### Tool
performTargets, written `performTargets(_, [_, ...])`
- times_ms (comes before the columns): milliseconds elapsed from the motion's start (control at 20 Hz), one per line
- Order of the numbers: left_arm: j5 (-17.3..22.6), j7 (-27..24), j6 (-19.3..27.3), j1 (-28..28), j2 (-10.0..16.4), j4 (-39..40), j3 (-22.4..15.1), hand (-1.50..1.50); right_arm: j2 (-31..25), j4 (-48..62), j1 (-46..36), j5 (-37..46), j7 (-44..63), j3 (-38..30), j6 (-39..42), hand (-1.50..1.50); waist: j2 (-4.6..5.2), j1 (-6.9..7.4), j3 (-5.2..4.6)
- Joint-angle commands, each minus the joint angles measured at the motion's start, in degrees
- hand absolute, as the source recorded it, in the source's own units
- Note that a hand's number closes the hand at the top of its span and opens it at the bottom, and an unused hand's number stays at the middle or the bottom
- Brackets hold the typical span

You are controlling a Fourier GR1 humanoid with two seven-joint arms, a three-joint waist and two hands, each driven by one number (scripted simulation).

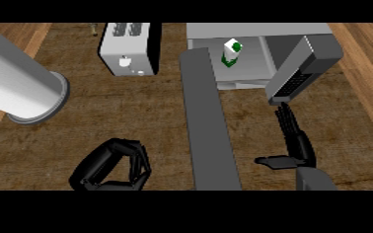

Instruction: Pick up the milk, place it into the microwave and close the microwave

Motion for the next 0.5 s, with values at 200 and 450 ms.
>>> performTargets(200, [-8.2, -4.4, 7.1, -7.4, -0.4, 10.1, -9.6, 1.50, -5.8, -16.3, 17.8, -5.0, -2.8, -0.1, 9.7, -1.50, 0.31, -0.31, -0.02])
performTargets(450, [-8.9, -8.5, 15.6, -11.9, -0.4, 17.1, -15.2, 1.50, -8.8, -29.1, 27.4, -9.8, 0.9, 0.8, 16.4, -1.50, 0.55, -0.11, 0.00])
